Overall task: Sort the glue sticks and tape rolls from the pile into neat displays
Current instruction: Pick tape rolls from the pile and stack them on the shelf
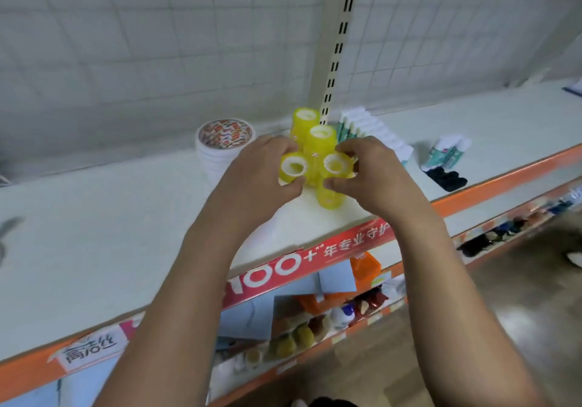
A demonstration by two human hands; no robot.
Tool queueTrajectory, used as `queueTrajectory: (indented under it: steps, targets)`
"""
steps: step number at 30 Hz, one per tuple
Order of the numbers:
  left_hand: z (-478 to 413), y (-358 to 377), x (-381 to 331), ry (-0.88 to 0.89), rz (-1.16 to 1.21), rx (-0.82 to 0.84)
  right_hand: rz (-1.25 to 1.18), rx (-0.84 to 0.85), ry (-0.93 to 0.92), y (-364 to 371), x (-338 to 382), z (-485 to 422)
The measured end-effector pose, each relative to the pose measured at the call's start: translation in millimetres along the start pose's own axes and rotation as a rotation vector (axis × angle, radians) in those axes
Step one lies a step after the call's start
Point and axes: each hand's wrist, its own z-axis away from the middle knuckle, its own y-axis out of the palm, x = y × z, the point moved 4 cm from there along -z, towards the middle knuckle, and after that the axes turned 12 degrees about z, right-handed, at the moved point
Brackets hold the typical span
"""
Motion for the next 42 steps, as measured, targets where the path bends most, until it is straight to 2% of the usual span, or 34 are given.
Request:
queueTrajectory:
  steps: [10, 19, 25, 30, 36, 42]
  targets:
    - [-28, 34, -11, -0.079, -0.026, -0.029, -0.121, 0.105, -0.099, 15, -26, -24]
    - [-49, 58, -22, -0.092, -0.050, -0.009, -0.151, 0.189, -0.088, 17, -48, -23]
    - [-47, 59, -17, -0.108, -0.022, -0.078, -0.184, 0.202, -0.111, 16, -49, -21]
    - [-45, 64, -13, -0.138, -0.036, -0.069, -0.197, 0.220, -0.122, 19, -51, -22]
    - [-29, 67, -7, -0.243, -0.002, -0.142, -0.187, 0.268, -0.090, 31, -65, -16]
    - [-14, 98, 7, -0.462, -0.197, 0.068, -0.148, 0.298, -0.108, 51, -68, -11]
